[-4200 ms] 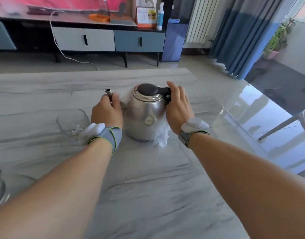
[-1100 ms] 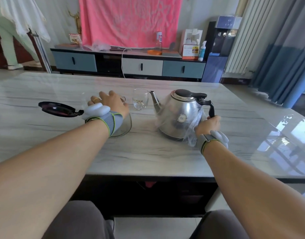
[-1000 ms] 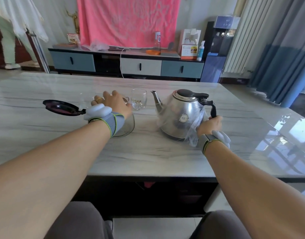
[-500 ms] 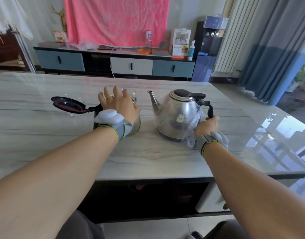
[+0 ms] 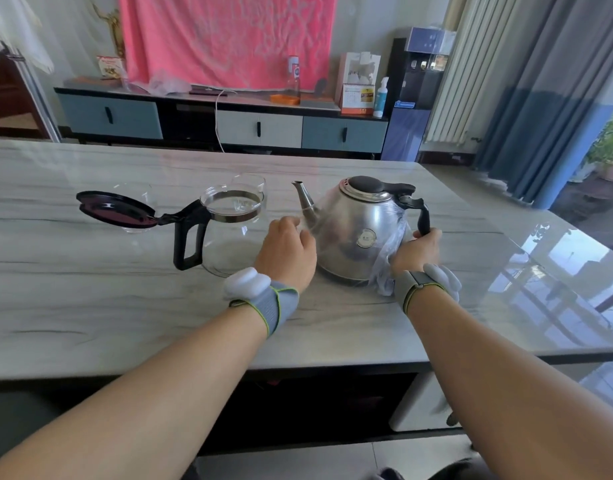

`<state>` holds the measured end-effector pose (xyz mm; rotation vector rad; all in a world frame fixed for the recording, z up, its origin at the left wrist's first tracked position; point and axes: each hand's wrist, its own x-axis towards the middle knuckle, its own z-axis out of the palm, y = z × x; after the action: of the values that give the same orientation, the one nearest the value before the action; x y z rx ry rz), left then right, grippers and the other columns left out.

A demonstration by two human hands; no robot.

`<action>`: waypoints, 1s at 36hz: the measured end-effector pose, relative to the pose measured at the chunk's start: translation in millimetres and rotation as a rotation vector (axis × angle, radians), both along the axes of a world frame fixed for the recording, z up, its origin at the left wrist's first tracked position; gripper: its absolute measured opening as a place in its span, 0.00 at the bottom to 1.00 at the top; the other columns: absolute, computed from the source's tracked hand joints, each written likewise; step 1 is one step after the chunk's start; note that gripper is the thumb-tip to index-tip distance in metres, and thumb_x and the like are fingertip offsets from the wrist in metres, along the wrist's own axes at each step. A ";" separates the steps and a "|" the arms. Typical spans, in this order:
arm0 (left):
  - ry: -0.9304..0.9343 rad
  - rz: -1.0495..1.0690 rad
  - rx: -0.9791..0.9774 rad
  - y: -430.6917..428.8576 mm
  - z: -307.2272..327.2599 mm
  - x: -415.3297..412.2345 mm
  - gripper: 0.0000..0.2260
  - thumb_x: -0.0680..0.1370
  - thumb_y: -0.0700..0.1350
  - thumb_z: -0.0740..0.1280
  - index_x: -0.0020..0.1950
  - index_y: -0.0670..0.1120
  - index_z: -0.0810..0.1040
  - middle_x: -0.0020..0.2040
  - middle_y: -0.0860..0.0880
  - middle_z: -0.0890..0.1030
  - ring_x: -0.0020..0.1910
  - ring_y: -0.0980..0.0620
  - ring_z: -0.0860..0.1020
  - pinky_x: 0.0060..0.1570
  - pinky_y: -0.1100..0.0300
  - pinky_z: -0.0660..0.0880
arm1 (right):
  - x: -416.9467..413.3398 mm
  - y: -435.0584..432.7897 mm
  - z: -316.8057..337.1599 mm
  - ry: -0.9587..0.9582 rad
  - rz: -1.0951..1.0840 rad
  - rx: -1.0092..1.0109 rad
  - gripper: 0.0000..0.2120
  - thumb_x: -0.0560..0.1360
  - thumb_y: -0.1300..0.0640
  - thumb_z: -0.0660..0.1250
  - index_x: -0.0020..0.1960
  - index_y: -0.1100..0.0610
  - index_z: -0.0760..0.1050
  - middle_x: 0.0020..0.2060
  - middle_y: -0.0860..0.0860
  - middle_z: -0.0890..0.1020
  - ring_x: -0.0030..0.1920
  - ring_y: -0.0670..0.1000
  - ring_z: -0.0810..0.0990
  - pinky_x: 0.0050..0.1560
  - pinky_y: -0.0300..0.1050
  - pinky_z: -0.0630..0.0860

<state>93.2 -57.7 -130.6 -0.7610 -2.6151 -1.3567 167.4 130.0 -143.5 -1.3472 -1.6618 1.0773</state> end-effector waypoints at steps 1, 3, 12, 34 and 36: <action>-0.065 -0.007 0.011 3.8 3.0 -0.3 0.17 0.84 0.47 0.57 0.72 0.43 0.71 0.70 0.43 0.73 0.68 0.42 0.72 0.62 0.54 0.66 | 0.3 -0.1 -0.5 0.001 -0.001 -0.001 0.13 0.82 0.69 0.55 0.65 0.60 0.69 0.62 0.60 0.81 0.50 0.58 0.75 0.50 0.50 0.68; -0.156 -0.035 0.071 11.1 8.5 -2.0 0.18 0.85 0.49 0.55 0.72 0.43 0.71 0.69 0.43 0.75 0.68 0.41 0.71 0.61 0.54 0.66 | 0.7 -1.4 -1.0 0.019 -0.001 -0.005 0.15 0.83 0.69 0.54 0.67 0.62 0.69 0.62 0.60 0.80 0.49 0.58 0.75 0.49 0.50 0.68; -0.399 0.026 0.407 41.7 9.8 -10.8 0.14 0.84 0.51 0.59 0.63 0.46 0.78 0.52 0.47 0.80 0.58 0.40 0.77 0.60 0.50 0.74 | 2.7 0.1 -5.0 0.066 0.002 -0.032 0.16 0.84 0.66 0.51 0.68 0.60 0.69 0.52 0.57 0.78 0.48 0.59 0.76 0.48 0.51 0.68; -0.439 0.015 0.518 51.6 -4.0 -20.7 0.14 0.83 0.52 0.62 0.53 0.43 0.81 0.47 0.48 0.80 0.46 0.48 0.76 0.46 0.59 0.70 | 11.3 10.4 -0.8 0.220 0.022 -0.369 0.19 0.82 0.53 0.67 0.34 0.59 0.74 0.27 0.52 0.75 0.29 0.55 0.73 0.39 0.48 0.73; -0.458 -0.002 0.540 50.6 -4.2 -21.2 0.13 0.83 0.51 0.62 0.55 0.43 0.81 0.48 0.48 0.80 0.47 0.49 0.76 0.48 0.59 0.71 | 12.5 9.7 1.7 0.238 0.033 -0.378 0.21 0.84 0.52 0.66 0.34 0.58 0.74 0.27 0.52 0.75 0.28 0.53 0.73 0.33 0.48 0.72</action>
<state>72.0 -7.1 -134.8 -0.4050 -2.3133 -2.3218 179.9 139.7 -141.8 -1.3592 -1.3543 1.5649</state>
